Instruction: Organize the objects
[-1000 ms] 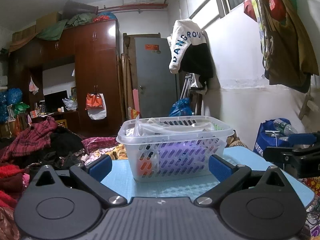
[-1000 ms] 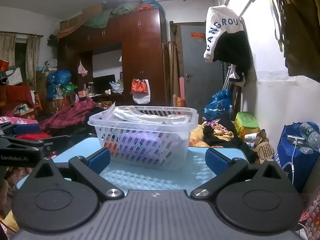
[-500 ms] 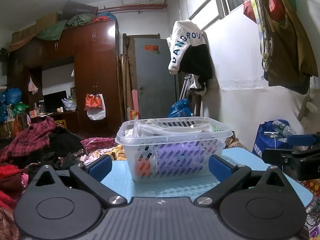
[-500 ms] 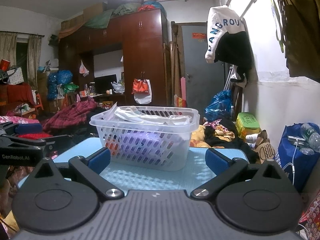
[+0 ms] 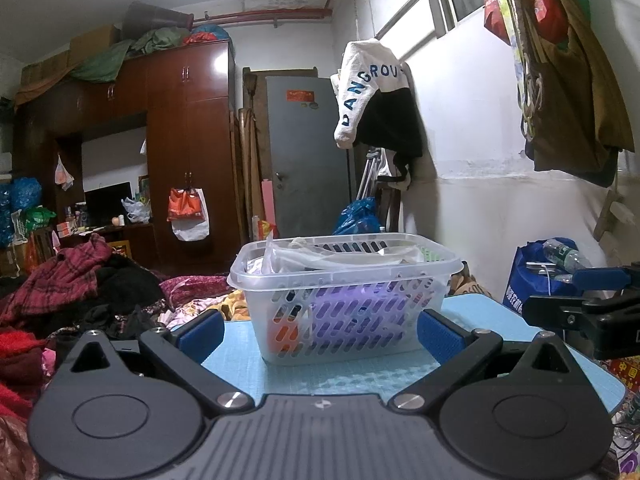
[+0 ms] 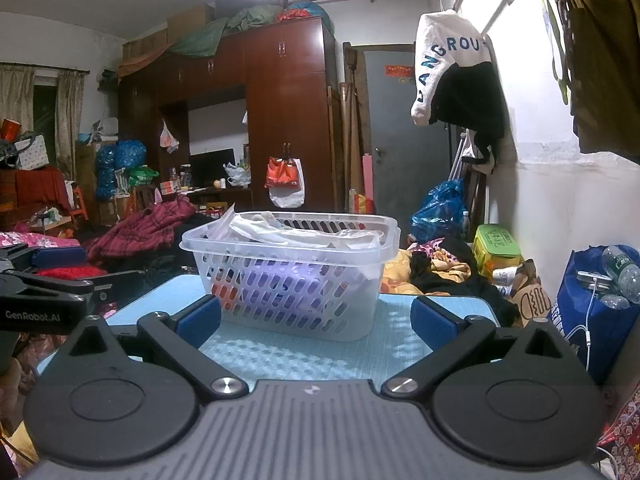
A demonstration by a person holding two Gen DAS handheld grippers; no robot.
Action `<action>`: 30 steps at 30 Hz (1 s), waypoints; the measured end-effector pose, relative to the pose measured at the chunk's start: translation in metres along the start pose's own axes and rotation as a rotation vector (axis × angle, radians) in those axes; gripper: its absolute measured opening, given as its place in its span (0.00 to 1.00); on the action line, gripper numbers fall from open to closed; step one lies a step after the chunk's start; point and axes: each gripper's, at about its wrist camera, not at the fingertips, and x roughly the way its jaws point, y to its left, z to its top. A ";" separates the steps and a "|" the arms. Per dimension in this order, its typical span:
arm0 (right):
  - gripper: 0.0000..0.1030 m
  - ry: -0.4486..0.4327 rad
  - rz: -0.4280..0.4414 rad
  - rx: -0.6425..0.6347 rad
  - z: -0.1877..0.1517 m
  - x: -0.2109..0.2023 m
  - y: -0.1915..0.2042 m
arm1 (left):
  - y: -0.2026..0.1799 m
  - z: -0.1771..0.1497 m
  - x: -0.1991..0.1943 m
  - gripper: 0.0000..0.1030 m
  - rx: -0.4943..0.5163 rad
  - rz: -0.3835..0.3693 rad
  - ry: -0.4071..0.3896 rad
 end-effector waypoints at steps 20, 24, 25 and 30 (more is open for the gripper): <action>1.00 0.000 0.000 0.001 0.000 0.000 0.000 | -0.001 -0.003 0.004 1.00 -0.005 -0.002 0.006; 1.00 0.000 0.001 0.001 0.000 0.000 -0.001 | 0.000 -0.003 0.004 1.00 -0.004 -0.007 0.007; 1.00 0.001 0.001 0.001 0.000 0.001 -0.001 | 0.000 -0.003 0.004 1.00 -0.004 -0.006 0.006; 1.00 0.000 0.001 0.001 0.000 0.001 -0.001 | 0.000 -0.003 0.004 1.00 -0.003 -0.008 0.007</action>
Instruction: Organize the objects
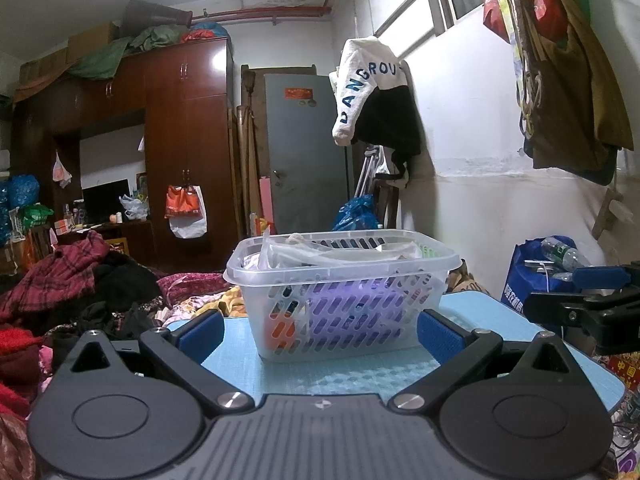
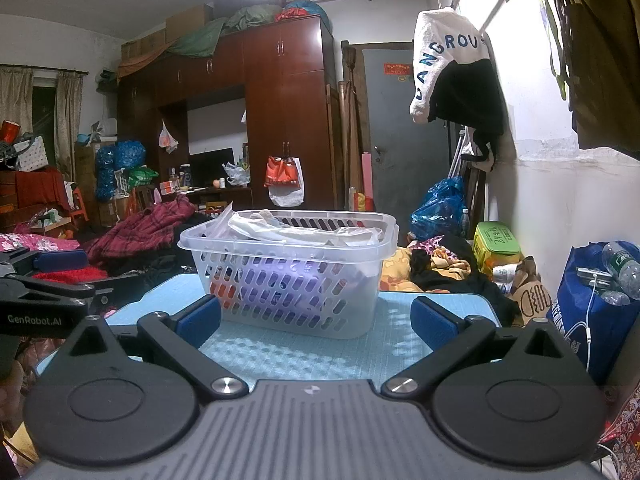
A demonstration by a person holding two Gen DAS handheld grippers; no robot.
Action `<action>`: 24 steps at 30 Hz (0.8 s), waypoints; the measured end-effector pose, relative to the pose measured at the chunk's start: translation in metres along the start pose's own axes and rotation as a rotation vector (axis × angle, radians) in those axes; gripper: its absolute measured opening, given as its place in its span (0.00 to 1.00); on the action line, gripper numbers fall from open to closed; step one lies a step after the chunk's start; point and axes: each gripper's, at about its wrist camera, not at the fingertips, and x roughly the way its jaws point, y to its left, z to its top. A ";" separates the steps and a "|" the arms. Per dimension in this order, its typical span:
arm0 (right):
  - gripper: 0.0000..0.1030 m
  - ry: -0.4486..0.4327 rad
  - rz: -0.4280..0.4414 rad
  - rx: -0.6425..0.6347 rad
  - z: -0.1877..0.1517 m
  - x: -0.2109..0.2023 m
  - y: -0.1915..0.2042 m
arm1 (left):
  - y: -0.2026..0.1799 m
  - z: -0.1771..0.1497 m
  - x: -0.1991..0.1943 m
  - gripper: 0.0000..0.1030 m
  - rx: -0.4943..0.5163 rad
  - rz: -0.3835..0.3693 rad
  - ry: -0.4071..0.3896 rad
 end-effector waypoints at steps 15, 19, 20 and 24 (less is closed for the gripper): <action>1.00 0.001 0.000 0.000 0.000 0.000 0.000 | -0.001 -0.002 0.000 1.00 0.003 -0.003 0.002; 1.00 0.002 0.000 0.000 -0.001 0.000 0.000 | -0.001 -0.003 -0.001 1.00 0.006 -0.004 0.004; 1.00 0.002 0.000 -0.001 -0.001 0.000 0.000 | -0.001 -0.003 0.000 1.00 0.008 -0.005 0.005; 1.00 0.002 0.000 0.000 -0.001 0.000 0.001 | -0.002 -0.004 0.001 1.00 0.014 -0.007 0.009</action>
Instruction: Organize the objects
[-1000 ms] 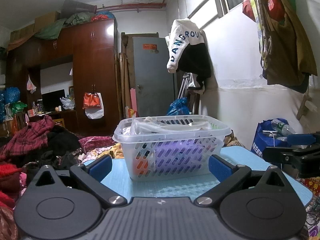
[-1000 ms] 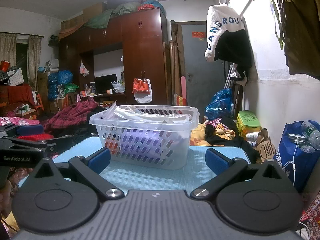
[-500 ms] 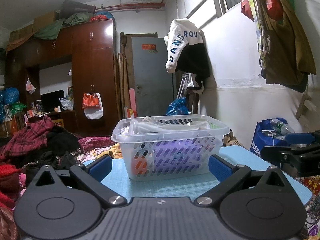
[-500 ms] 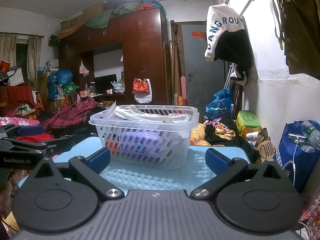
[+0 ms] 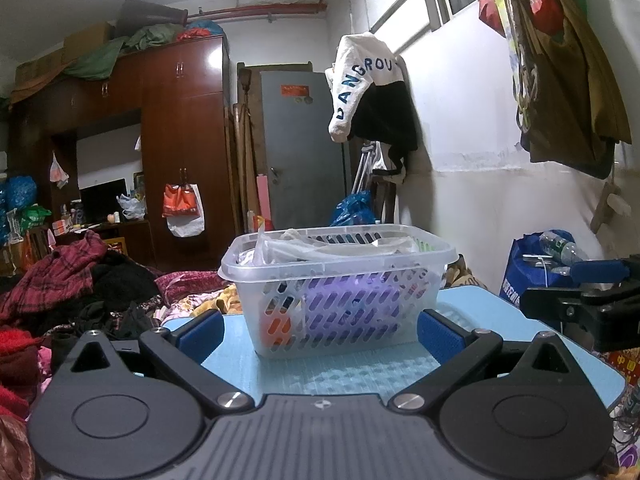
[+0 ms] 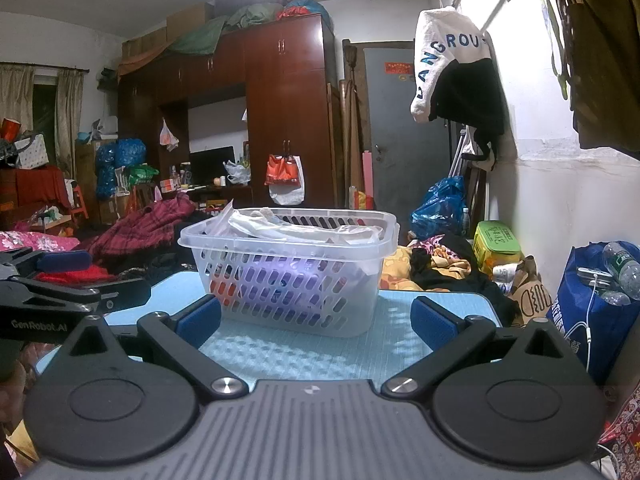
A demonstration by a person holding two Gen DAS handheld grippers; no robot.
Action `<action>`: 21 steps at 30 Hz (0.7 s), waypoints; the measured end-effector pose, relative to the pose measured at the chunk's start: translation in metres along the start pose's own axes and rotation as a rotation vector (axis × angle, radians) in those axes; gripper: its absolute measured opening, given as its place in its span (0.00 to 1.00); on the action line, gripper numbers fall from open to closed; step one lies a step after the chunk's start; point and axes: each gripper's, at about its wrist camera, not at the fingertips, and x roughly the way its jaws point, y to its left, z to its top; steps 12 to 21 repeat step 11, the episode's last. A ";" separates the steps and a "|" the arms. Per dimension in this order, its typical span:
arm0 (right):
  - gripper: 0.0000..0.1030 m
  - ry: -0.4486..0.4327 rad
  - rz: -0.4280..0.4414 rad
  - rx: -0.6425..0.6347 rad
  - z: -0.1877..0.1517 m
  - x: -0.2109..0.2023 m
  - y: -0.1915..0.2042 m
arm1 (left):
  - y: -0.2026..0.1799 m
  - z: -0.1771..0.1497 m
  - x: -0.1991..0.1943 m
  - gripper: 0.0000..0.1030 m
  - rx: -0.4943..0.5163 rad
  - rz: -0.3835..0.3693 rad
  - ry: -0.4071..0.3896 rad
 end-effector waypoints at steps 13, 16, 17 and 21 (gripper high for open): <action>1.00 0.001 0.001 -0.001 0.001 0.000 0.000 | 0.000 0.000 -0.001 1.00 -0.002 -0.012 -0.006; 1.00 0.001 0.001 -0.001 0.001 0.000 0.000 | 0.000 0.000 -0.001 1.00 -0.002 -0.012 -0.006; 1.00 0.001 0.001 -0.001 0.001 0.000 0.000 | 0.000 0.000 -0.001 1.00 -0.002 -0.012 -0.006; 1.00 0.001 0.001 -0.001 0.001 0.000 0.000 | 0.000 0.000 -0.001 1.00 -0.002 -0.012 -0.006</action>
